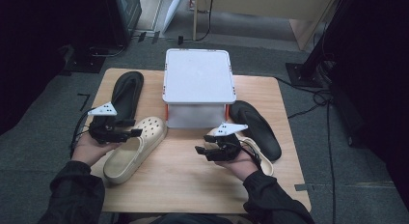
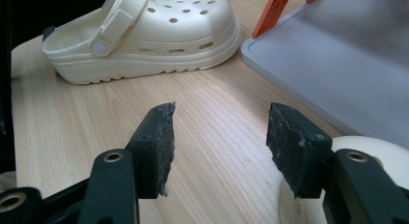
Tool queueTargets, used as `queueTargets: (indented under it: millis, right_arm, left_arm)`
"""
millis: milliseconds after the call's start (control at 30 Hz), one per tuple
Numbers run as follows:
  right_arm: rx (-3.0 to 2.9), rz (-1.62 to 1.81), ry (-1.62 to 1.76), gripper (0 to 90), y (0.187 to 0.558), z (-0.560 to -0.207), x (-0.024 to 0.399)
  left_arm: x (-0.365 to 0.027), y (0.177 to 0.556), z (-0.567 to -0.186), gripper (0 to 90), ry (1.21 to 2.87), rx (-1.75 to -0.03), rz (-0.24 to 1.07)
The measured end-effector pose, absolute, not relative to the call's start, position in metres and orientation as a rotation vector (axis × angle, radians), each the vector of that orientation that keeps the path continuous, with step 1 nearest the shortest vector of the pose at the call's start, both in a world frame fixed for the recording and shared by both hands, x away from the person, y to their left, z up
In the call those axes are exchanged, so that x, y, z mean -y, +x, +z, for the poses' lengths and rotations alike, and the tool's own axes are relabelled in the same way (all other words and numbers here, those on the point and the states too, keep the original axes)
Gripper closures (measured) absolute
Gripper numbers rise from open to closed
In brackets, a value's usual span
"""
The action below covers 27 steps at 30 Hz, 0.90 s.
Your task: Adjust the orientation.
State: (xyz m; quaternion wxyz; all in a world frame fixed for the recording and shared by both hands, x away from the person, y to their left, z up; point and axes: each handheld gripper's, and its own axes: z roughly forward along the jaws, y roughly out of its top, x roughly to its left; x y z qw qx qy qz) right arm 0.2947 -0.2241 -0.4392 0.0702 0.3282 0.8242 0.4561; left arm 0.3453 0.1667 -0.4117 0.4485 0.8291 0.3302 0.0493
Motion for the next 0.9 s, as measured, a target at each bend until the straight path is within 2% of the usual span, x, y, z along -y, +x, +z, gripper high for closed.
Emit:
queueTargets:
  millis: [467, 900]
  right_arm:
    - [-2.493, 1.403, 0.983, 43.8, 0.295, -0.439, 0.22]
    - [-2.547, 1.416, 0.938, 43.6, 0.299, -0.441, 0.203]
  left_arm:
    - [-0.187, 0.339, -0.413, 39.4, 2.044, -0.861, 0.131]
    - [-0.196, 0.333, -0.434, 39.4, 2.095, -0.911, 0.131]
